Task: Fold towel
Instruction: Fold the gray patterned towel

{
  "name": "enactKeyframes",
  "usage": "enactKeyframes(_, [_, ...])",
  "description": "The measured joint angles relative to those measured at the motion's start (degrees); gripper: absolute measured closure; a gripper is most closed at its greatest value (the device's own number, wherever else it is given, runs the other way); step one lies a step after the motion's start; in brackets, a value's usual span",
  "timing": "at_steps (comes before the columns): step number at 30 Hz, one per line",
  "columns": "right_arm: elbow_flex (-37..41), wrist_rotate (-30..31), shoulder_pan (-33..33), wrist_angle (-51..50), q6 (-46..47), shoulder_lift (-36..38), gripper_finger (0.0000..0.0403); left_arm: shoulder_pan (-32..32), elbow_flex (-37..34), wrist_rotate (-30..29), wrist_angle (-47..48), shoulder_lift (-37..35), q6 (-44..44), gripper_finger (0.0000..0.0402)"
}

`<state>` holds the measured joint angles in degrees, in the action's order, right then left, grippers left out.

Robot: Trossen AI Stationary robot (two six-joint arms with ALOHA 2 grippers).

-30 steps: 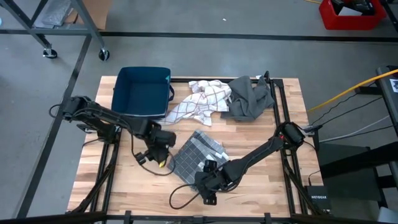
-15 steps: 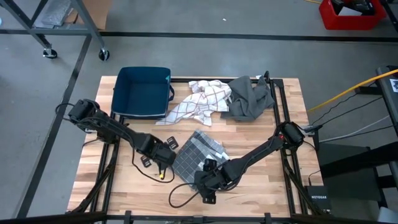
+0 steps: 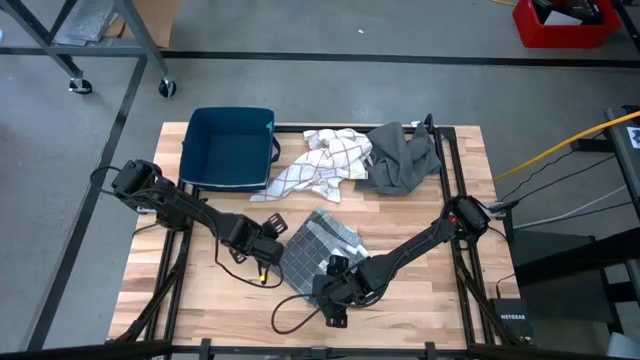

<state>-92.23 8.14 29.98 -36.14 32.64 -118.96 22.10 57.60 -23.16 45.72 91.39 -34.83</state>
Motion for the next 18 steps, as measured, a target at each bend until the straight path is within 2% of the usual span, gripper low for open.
enactKeyframes(5, [0.0,0.01,0.0,0.0,0.01,0.0,0.0059,0.36,0.0,-1.81,-4.48,-0.02,-1.07,0.0208])
enactKeyframes(14, [0.02,0.0,0.0,0.0,0.02,0.0,0.0059,0.36,0.0,-1.63,-6.66,-0.02,-1.13,0.0205])
enactKeyframes(18, [0.02,0.0,0.0,0.01,0.02,0.0,0.0059,-0.05,0.0,-1.48,-7.85,-0.02,2.88,0.0205])
